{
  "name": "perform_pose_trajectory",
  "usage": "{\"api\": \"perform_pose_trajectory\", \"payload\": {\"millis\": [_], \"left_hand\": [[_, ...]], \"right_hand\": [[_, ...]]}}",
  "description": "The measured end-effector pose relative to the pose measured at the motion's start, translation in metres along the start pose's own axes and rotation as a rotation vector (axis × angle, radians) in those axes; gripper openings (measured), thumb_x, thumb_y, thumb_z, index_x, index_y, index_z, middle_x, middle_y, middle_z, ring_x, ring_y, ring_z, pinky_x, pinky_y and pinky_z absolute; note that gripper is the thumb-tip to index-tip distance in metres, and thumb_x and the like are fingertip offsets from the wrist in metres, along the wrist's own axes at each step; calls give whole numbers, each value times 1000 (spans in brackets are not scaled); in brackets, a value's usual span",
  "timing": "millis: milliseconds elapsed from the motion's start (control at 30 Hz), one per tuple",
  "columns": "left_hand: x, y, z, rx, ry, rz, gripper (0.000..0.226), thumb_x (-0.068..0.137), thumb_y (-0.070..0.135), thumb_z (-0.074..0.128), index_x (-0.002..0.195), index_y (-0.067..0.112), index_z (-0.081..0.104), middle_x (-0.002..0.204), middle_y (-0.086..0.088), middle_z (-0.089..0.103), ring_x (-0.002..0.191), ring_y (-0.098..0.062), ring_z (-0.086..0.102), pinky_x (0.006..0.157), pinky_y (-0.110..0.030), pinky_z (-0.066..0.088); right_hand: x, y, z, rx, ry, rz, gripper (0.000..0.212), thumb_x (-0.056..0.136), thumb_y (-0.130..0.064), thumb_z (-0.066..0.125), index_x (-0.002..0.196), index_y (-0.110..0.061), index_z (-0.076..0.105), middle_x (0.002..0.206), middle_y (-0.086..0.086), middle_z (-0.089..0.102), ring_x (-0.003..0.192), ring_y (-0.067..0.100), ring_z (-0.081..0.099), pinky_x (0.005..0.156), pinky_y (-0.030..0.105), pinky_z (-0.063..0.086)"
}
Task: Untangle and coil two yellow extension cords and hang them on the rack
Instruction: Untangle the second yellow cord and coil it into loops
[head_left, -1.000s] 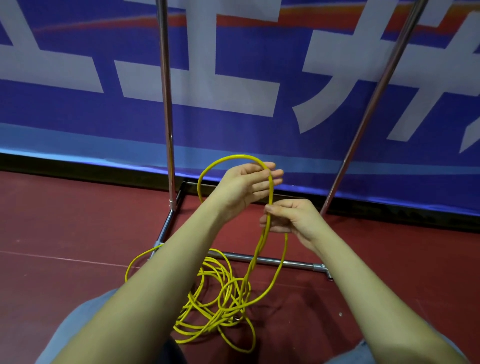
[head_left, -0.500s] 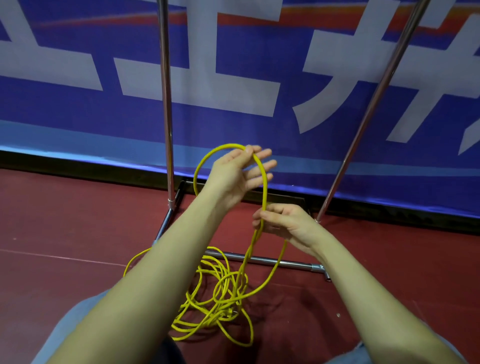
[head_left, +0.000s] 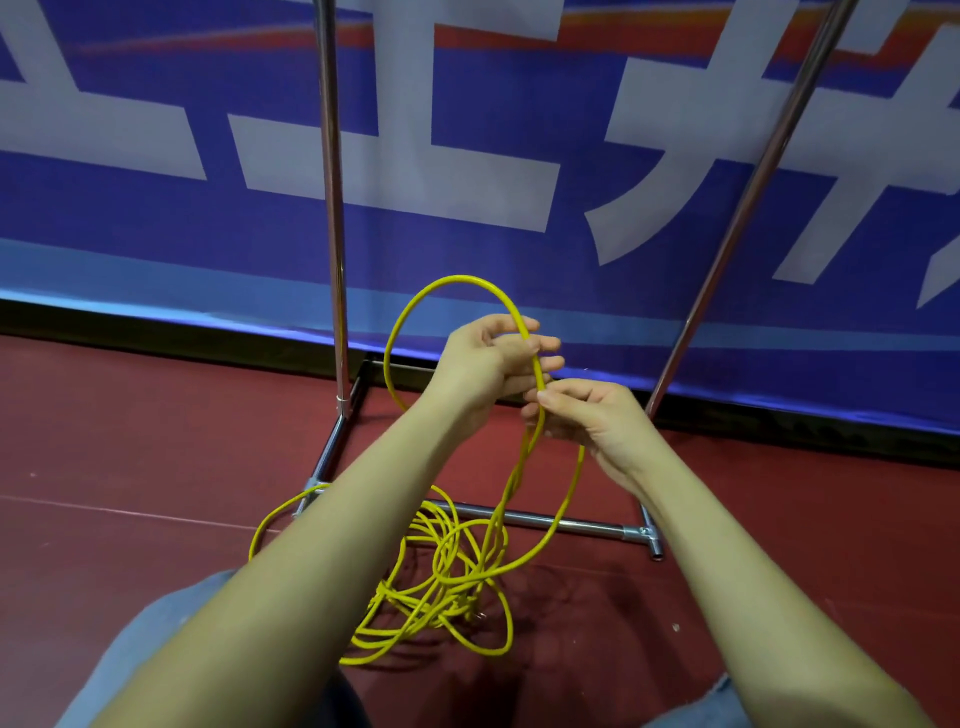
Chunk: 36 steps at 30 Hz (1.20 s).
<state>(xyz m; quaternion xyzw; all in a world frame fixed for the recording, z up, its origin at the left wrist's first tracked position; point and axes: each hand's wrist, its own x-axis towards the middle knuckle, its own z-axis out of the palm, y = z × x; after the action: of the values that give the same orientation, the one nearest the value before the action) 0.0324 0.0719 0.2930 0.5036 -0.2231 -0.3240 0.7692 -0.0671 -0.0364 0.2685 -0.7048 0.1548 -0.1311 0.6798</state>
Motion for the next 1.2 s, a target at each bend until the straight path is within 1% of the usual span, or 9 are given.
{"api": "perform_pose_trajectory", "payload": {"millis": [133,367,433,533,667,767,900,1067,1200], "left_hand": [[-1,4,3,-105,-1,34,12,93,-4,48,99,6,52,91,-12,69,73,-21,71,69,-32,58],[7,31,0,-393,65,111,9,94,-2,49,99,5,53,87,-8,72,77,-21,72,73,-32,59],[9,26,-3,-337,65,80,5,95,3,50,97,7,53,88,-7,72,79,-20,72,78,-33,57],[7,16,-1,-123,-35,-17,9,95,5,50,88,9,54,79,-6,73,77,-19,72,75,-31,58],[9,18,0,-199,-65,-6,12,96,2,45,88,6,53,80,-10,73,75,-22,72,76,-36,57],[9,23,1,-306,-55,10,12,97,0,42,90,4,52,80,-12,73,73,-24,72,71,-36,58],[11,38,1,-410,-37,54,14,98,0,40,89,5,50,79,-12,73,72,-22,72,68,-35,59],[16,47,-10,-495,49,133,11,99,6,42,91,9,48,83,-9,73,78,-20,72,78,-36,56],[14,45,-9,-420,17,138,14,94,1,50,95,14,44,81,-1,71,89,-27,69,88,-46,52]], "right_hand": [[3,6,-2,-193,-42,0,12,84,-7,65,86,-18,69,81,-2,71,78,5,61,68,12,44],[7,12,5,-156,-70,-59,13,87,-8,62,78,-12,71,72,-3,71,74,8,64,76,21,49],[7,10,4,-146,-27,-99,15,86,-8,64,74,-9,73,71,0,71,74,13,63,78,25,49],[7,6,1,-137,6,-101,15,85,-9,64,73,-7,72,69,3,71,68,13,62,66,22,46],[10,6,2,50,95,-89,10,84,0,63,81,-9,66,67,-3,68,58,4,62,55,15,46],[12,16,0,192,48,-8,21,82,8,59,95,-8,60,83,4,66,68,5,64,63,14,49],[10,29,4,-151,-198,44,22,88,1,57,108,-1,64,103,10,69,93,8,63,86,14,44],[10,17,7,-101,-48,-44,20,88,5,55,105,9,63,72,-2,72,70,3,67,70,12,49],[8,-1,1,-73,83,-169,15,88,3,56,91,-4,68,63,-2,70,62,4,65,62,15,50]]}}
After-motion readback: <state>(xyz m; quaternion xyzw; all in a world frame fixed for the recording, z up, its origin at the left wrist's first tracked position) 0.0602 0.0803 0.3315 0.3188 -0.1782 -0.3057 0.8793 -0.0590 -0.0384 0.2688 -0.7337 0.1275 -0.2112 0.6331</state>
